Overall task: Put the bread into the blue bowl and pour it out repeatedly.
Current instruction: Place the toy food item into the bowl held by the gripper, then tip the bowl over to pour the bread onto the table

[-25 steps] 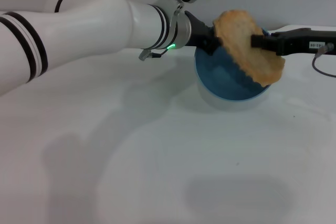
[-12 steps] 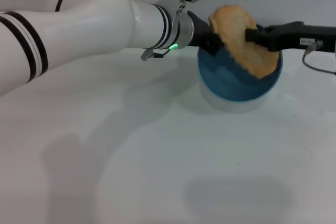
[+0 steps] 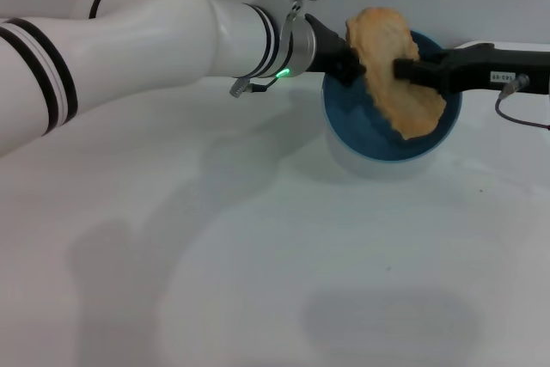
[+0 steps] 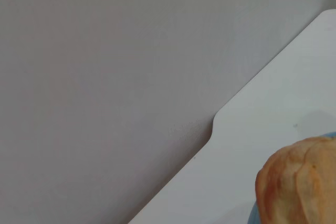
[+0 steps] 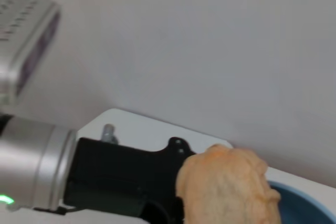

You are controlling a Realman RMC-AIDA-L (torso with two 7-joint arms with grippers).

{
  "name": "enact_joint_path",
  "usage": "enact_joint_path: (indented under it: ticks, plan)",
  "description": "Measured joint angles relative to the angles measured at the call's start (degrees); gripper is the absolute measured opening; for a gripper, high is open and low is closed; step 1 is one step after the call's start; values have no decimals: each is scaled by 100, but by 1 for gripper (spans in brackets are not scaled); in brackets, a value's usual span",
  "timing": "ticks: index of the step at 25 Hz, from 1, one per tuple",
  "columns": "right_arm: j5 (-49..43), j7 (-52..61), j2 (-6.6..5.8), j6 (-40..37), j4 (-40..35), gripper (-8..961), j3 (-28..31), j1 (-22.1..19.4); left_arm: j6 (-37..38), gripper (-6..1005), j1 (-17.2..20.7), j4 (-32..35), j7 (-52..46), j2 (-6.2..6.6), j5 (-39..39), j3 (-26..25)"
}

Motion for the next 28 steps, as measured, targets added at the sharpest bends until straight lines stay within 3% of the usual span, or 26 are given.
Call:
enact_joint_path:
  ticks: [3,6,11,17,25,28]
  plan:
    - [-23,-20,-4,-89,-63,124,-4,-8,-38,0,-2,-20,-2,0,0,-5]
    - [-35,-18,-14,-139,-89,355,-10,-18,-74,0,1,-30,0,3,0,-8]
    - [-70,-19,-23,-107,-133,559,5,-79,-89,-1,1,-49,-4,8,2,-9]
    - [-95,-21,-27,-39,-296,669,73,-208,-111,-1,1,-91,-6,9,5,-8]
    - [364,-112,20,-3,-1157,660,55,-715,-263,-1,7,-153,-9,9,2,-8]
    - [498,-744,20,104,-1438,657,87,-918,-384,-1,0,-307,-15,8,0,-15]
